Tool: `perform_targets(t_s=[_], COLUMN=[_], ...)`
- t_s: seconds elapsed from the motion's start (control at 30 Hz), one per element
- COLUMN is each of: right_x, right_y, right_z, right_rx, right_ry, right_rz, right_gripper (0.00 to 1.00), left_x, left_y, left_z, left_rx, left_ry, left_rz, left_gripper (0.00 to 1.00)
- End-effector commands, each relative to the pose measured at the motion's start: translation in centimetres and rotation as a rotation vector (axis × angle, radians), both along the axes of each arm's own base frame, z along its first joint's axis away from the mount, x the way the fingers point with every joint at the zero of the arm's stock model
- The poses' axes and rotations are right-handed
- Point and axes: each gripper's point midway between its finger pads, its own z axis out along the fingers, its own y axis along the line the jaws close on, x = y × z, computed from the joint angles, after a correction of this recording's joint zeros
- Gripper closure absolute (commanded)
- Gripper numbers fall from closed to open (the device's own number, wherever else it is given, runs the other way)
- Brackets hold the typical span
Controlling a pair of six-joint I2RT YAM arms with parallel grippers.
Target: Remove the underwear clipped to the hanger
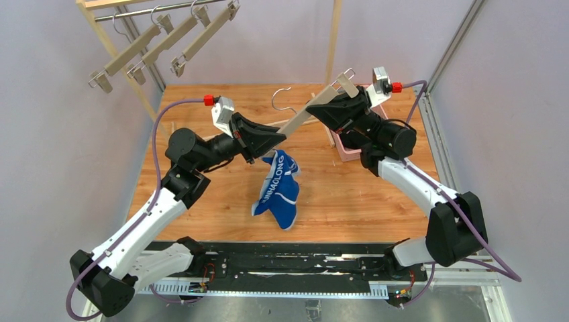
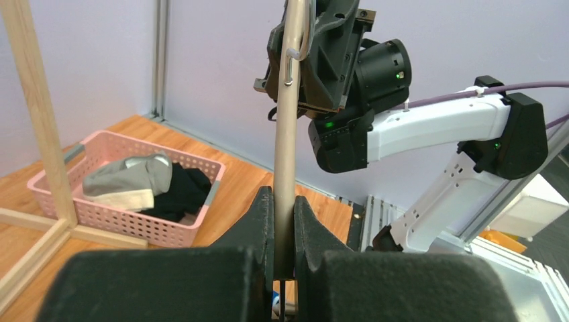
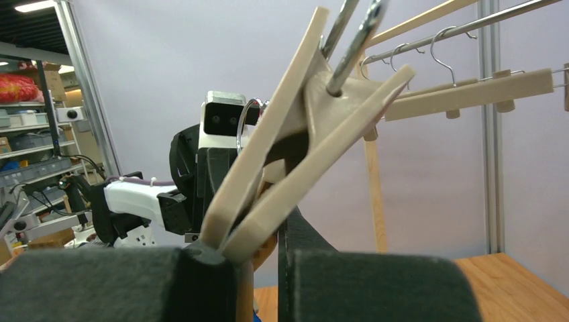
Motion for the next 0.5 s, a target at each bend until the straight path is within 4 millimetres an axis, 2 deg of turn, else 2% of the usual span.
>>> perform_targets(t_s=[0.0,0.07,0.1,0.2,0.27,0.33,0.47], right_x=[-0.4,-0.5,-0.5,-0.8,-1.0,-1.2,-1.7], right_y=[-0.2,-0.2,-0.2,-0.3,-0.3,-0.4,-0.5], right_z=[1.3,1.3,1.4,1.4,1.6,1.6,1.9], right_rx=[0.018,0.020,0.020,0.018,0.016,0.014,0.016], right_ry=[-0.103,-0.105,-0.107,-0.113,-0.119,-0.123,-0.134], right_rz=[-0.031,-0.036,-0.035,-0.033,-0.030,-0.026,-0.024], right_gripper=[0.99,1.00,1.00,1.00,1.00,0.99,1.00], left_x=[-1.1,-0.7,-0.5,-0.2,0.1,0.3,0.5], left_y=[0.1,0.1,0.1,0.2,0.4,0.8,2.3], left_z=[2.4,2.3,2.1,1.5,1.0,0.4,-1.5], left_rx=[-0.072,-0.079,-0.082,-0.073,-0.057,-0.023,0.096], left_ry=[-0.056,-0.034,-0.022,-0.006,0.002,0.001,-0.019], left_rz=[-0.019,-0.009,0.000,0.017,0.040,0.073,0.165], left_gripper=[1.00,0.96,0.89,0.58,0.47,0.39,0.31])
